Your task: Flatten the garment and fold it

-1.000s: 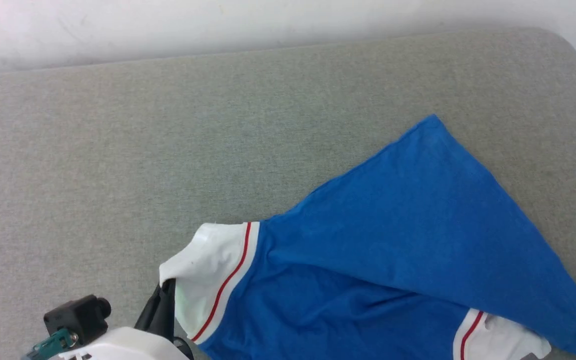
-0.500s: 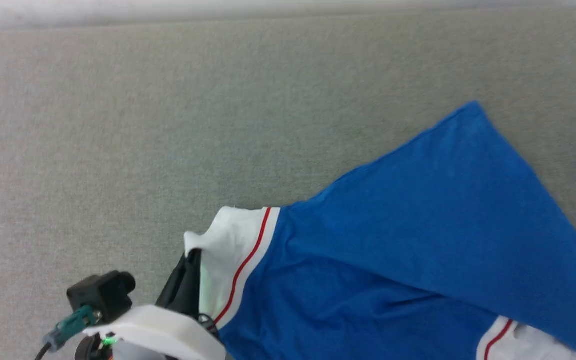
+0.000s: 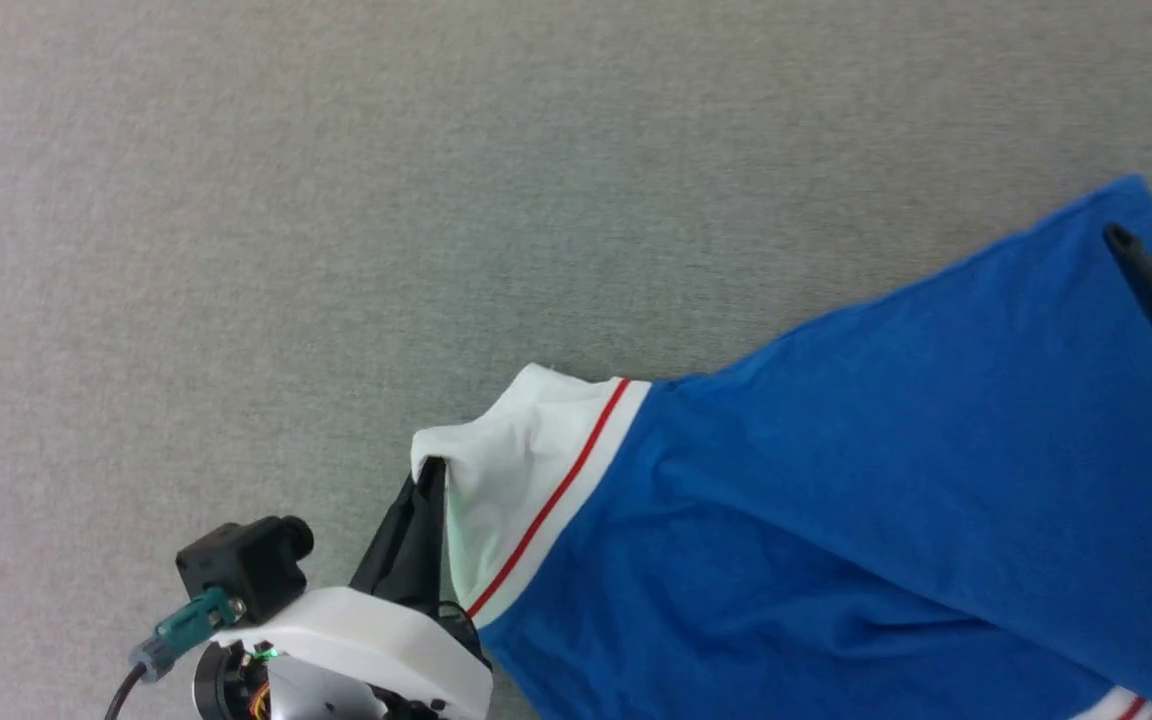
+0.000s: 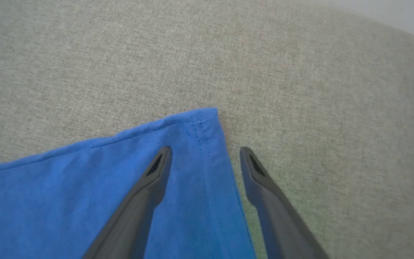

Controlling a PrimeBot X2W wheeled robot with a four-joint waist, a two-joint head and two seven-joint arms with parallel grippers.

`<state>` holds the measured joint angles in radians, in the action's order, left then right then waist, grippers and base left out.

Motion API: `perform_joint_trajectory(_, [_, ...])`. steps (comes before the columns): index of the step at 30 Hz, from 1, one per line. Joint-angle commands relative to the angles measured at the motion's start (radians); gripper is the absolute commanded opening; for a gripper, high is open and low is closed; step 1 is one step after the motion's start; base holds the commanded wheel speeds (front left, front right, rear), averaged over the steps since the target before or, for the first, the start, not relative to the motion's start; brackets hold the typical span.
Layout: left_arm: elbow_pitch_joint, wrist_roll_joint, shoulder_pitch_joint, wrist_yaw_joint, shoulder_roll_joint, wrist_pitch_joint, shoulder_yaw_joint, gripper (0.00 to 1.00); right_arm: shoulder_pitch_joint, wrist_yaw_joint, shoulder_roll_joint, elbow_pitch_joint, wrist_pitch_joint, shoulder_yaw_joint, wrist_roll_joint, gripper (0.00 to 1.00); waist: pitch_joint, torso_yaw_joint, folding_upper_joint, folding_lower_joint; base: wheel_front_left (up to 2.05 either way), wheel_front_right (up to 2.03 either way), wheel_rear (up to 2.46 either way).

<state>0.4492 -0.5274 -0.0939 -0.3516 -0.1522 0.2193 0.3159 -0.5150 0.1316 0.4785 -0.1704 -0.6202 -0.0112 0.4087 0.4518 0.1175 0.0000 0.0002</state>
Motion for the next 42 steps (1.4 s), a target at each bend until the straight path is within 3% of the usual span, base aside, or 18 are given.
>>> perform_joint_trajectory(1, [-0.005, 0.006, 0.022, 0.010, 0.006, -0.008, 0.003, 0.00, -0.018, -0.001, 0.012, -0.019, 0.008, -0.005, 0.003, 1.00, 0.042, 0.040, 0.0000, -0.0002, 0.00, 0.00, 0.00])
perform_joint_trajectory(4, [-0.010, 0.006, 0.028, 0.012, 0.010, -0.014, 0.006, 0.00, -0.019, -0.001, 0.025, -0.049, -0.005, -0.021, 0.008, 1.00, 0.055, 0.045, 0.0000, -0.0002, 0.00, 0.00, 0.00])
perform_joint_trajectory(5, [-0.012, 0.006, 0.030, 0.012, 0.011, -0.016, 0.007, 0.00, -0.019, -0.001, 0.028, -0.056, -0.013, -0.027, 0.012, 0.77, 0.059, 0.046, 0.0000, -0.0002, 0.00, 0.00, 0.00])
perform_joint_trajectory(6, [-0.012, 0.006, 0.030, 0.012, 0.011, -0.016, 0.007, 0.00, -0.019, -0.001, 0.028, -0.056, -0.013, -0.027, 0.012, 0.77, 0.059, 0.046, 0.0000, -0.0002, 0.00, 0.00, 0.00])
perform_joint_trajectory(7, [-0.013, 0.006, 0.032, 0.012, 0.012, -0.016, 0.009, 0.00, -0.019, -0.001, 0.031, -0.061, -0.020, -0.032, 0.016, 0.43, 0.062, 0.046, 0.0000, -0.0002, 0.00, 0.00, 0.00])
perform_joint_trajectory(8, [-0.015, 0.007, 0.034, 0.012, 0.013, -0.017, 0.010, 0.00, -0.018, -0.001, 0.035, -0.064, -0.028, -0.039, 0.022, 0.00, 0.064, 0.046, 0.0000, -0.0002, 0.00, 0.00, 0.00])
perform_joint_trajectory(14, [-0.023, 0.005, 0.043, 0.009, 0.009, -0.016, 0.001, 0.00, -0.022, -0.001, 0.050, -0.054, -0.039, -0.061, 0.037, 0.00, 0.051, 0.026, 0.0000, -0.0002, 0.00, 0.00, 0.00])
perform_joint_trajectory(22, [-0.026, 0.032, 0.127, 0.011, -0.035, -0.019, -0.052, 0.00, -0.037, -0.001, 0.010, 0.025, 0.103, -0.024, 0.068, 0.00, -0.063, -0.030, 0.0000, -0.0002, 0.00, 0.00, 0.00])
perform_joint_trajectory(31, [-0.113, 0.060, 0.454, 0.025, -0.103, -0.022, -0.169, 0.00, -0.122, -0.001, -0.051, 0.093, 0.176, 0.045, 0.062, 0.00, -0.250, -0.087, 0.0000, -0.0002, 0.00, 0.00, 0.00])
perform_joint_trajectory(42, [-0.353, 0.130, 0.877, 0.123, -0.240, 0.096, -0.142, 0.00, -0.291, -0.001, -0.111, 0.082, 0.141, 0.001, 0.034, 0.00, -0.387, -0.133, 0.0000, -0.0002, 0.00, 0.00, 0.00])
